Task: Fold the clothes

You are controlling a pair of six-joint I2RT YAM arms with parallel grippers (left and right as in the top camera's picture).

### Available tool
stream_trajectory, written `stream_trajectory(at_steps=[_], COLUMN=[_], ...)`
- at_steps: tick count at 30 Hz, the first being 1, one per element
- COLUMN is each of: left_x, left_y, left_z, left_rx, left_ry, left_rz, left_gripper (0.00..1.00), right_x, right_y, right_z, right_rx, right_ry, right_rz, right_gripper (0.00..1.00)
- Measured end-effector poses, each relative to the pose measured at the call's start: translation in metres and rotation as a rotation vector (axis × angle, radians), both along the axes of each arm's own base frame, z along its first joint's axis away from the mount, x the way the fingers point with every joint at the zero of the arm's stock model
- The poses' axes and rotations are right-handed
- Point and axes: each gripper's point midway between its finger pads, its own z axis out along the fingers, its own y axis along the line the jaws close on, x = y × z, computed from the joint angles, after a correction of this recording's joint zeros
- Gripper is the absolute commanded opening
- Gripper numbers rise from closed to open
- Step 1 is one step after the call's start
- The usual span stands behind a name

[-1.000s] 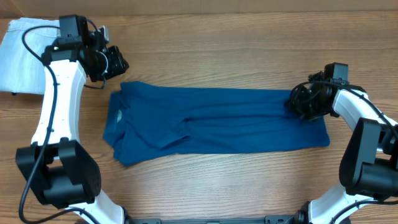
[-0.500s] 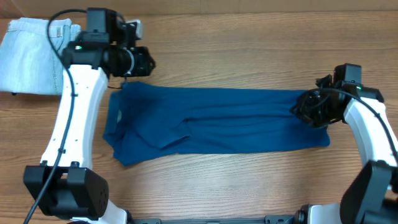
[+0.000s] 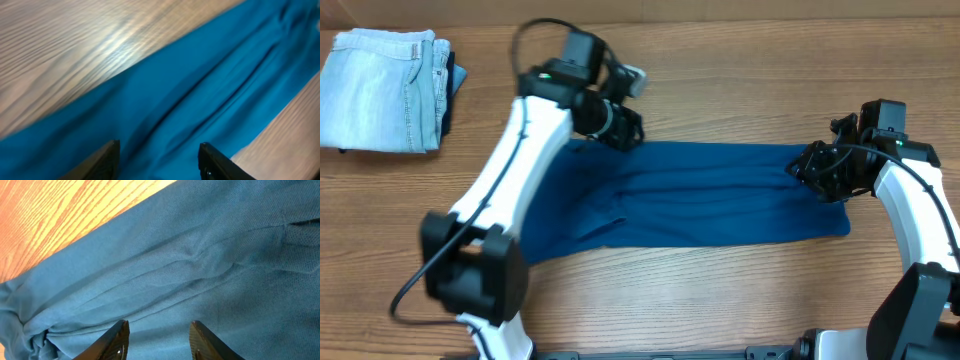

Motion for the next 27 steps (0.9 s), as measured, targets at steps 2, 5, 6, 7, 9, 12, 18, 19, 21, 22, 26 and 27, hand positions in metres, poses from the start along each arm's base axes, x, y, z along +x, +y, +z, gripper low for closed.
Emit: stream_trajectory(at_steps=[2,5,6,7,9,12,18,19,21,22,26,27], left_x=[0.0,-0.002,-0.003,-0.004,-0.004,-0.002,-0.008,-0.011,-0.017,-0.02,-0.022,-0.02], left_y=[-0.015,-0.031,-0.037,-0.041,-0.047,-0.056,-0.079,-0.082,-0.09,-0.093,-0.1,-0.099], left_z=[-0.02,-0.046,-0.057,-0.064,-0.075,-0.088,-0.093,-0.094,-0.099,-0.103,-0.114,-0.116], left_rx=[0.019,0.043,0.053,0.057,0.06,0.057,0.053,0.06,0.075,0.083,0.122,0.135], left_ry=[0.002,0.013,0.019,0.026,0.039,0.05,0.043,0.041,0.045,0.05,0.04,0.031], left_rz=[-0.074,-0.144,-0.165,-0.171,-0.174,-0.156,-0.166,-0.173,-0.188,-0.194,-0.2,-0.193], left_gripper=[0.45,0.31,0.25,0.21,0.19,0.18,0.17,0.18,0.17,0.18,0.18,0.18], right_x=[-0.001,-0.004,-0.004,-0.005,-0.006,-0.006,-0.006,-0.006,-0.007,-0.007,-0.008,-0.008], right_y=[0.0,0.001,0.001,0.001,0.002,0.002,0.003,0.003,0.003,0.003,0.003,0.003], right_z=[0.0,-0.001,-0.001,-0.001,-0.001,-0.001,-0.001,-0.001,-0.001,-0.001,-0.001,-0.001], right_rx=[0.0,0.003,0.003,0.004,0.006,0.01,0.011,0.012,0.014,0.015,0.016,0.015], right_ry=[0.002,0.015,0.018,0.021,0.023,0.024,0.025,0.024,0.027,0.03,0.03,0.03], right_rz=[0.001,0.004,0.004,0.005,0.005,0.006,0.007,0.007,0.007,0.008,0.008,0.009], right_gripper=[0.43,0.43,0.43,0.43,0.42,0.42,0.42,0.41,0.41,0.41,0.41,0.41])
